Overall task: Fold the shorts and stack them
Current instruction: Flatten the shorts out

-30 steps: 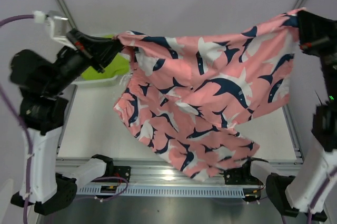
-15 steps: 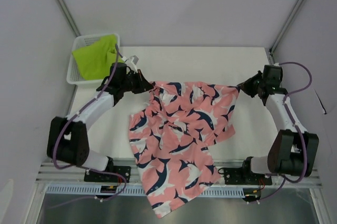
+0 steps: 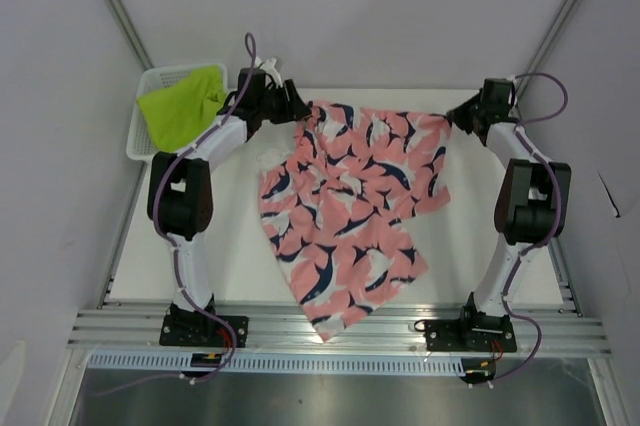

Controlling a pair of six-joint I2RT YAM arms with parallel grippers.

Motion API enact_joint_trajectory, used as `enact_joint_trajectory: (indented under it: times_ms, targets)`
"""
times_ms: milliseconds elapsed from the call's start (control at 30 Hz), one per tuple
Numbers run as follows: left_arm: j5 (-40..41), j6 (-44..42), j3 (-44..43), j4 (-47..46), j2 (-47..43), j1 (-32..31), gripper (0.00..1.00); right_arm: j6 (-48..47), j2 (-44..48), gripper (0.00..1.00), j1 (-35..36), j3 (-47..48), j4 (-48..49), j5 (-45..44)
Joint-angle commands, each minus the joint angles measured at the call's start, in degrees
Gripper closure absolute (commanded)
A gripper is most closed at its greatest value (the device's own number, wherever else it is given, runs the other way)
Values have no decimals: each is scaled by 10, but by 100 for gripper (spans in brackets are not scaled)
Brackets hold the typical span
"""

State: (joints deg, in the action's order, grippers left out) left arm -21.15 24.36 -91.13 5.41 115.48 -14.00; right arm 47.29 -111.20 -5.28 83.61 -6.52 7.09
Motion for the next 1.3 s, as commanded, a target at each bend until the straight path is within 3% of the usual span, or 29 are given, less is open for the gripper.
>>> enact_joint_trajectory:
  times_ms: [0, 33, 67, 100, 167, 400, 667, 700, 833, 867, 900, 1033, 1100, 1267]
  targets:
    - [39, -15, -77, 48, 37, 7, 16, -11, -74, 68, 5, 114, -6, -13]
    - [48, -17, -83, 56, 37, 8, 2, -22, -86, 44, 5, 132, -17, -15]
    - [58, -19, -86, 58, 27, 7, 1, -24, -96, 13, 6, 142, -41, -29]
    - [70, -25, -85, 59, 19, 7, 1, -26, -94, 6, 6, 146, -46, -40]
    - [75, -34, -71, 58, 4, 7, 1, -38, -66, 5, 4, 119, -34, -52]
    - [64, -48, 3, 55, -38, 4, 1, -65, -2, 14, 18, 24, -18, -64]
    - [149, -39, 98, 83, -62, 4, 1, -117, 34, 23, 90, -25, -29, -65]
    - [153, -39, 104, 85, -62, 4, 1, -123, 31, 26, 94, -25, -33, -67]
    - [185, -31, 136, 98, -63, 5, 3, -126, 33, 52, 95, -44, -46, -64]
    - [192, -27, 148, 97, -67, 6, 4, -127, 35, 54, 93, -59, -47, -65]
    - [196, -26, 160, 92, -70, 6, 5, -128, 44, 64, 91, -68, -46, -65]
    - [212, -14, 188, 88, -77, 7, 8, -128, 55, 67, 84, -104, -47, -90]
    - [227, -13, 192, 90, -69, 8, 11, -126, 45, 78, 70, -103, -56, -89]
    - [228, -5, 220, 85, -68, 8, 25, -120, -8, 90, 58, -81, -80, -80]
